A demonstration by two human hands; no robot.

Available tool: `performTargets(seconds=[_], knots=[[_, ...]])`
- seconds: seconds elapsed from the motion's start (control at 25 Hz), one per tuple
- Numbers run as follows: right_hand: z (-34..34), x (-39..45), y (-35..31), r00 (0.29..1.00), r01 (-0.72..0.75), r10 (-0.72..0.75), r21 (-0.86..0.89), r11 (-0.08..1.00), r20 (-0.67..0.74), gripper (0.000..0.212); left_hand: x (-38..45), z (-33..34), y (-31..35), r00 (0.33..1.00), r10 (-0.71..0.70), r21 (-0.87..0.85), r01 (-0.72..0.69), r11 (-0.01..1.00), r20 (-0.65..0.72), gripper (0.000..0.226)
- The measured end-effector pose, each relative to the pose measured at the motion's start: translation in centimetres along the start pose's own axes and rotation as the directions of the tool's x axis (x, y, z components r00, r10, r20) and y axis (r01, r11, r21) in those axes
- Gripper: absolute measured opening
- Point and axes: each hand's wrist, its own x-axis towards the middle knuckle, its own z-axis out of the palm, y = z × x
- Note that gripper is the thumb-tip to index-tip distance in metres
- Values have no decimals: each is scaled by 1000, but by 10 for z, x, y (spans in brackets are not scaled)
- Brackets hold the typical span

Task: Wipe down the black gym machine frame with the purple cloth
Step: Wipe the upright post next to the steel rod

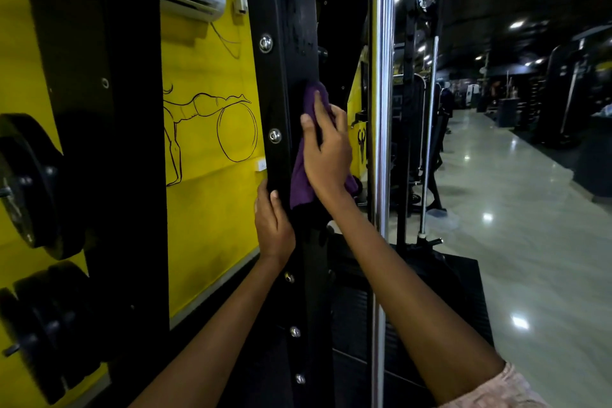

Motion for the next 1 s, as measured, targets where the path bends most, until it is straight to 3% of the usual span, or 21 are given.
performTargets(seconds=[0.08,0.16,0.24,0.36,0.4,0.56,0.64,0.72,0.84,0.88,1.0], knots=[[-2,-9,-4,979,202,-203,-20,979,-8,46,0,-1,4,999,54,-27,-54,998,6,67],[-5,-28,9,954,299,-297,-63,952,29,48,2,-3,13,994,110,-24,-111,994,-23,63],[-8,-30,21,976,213,-207,-93,973,71,48,15,-4,28,982,168,-2,-169,986,-91,66],[-4,18,9,986,-79,88,-72,994,139,46,56,3,69,957,232,-8,-237,971,-176,59],[-2,35,1,988,-63,71,-60,996,137,45,67,8,82,953,243,-3,-248,969,-183,59],[1,42,-12,953,300,-299,-25,954,46,47,72,21,92,936,311,106,-297,949,-166,63],[2,25,1,937,349,-347,-81,934,41,47,70,21,85,923,359,182,-333,925,-137,59],[3,32,7,965,262,-258,-117,958,51,49,70,21,83,918,372,258,-330,908,-137,58],[5,73,-10,994,-27,32,-53,998,106,45,70,23,87,921,358,310,-299,903,-155,58],[5,81,-18,995,-12,13,-19,1000,94,44,68,23,87,924,348,309,-288,906,-159,59],[3,71,-26,949,313,-313,16,950,23,45,66,23,85,934,320,270,-270,924,-160,62]])
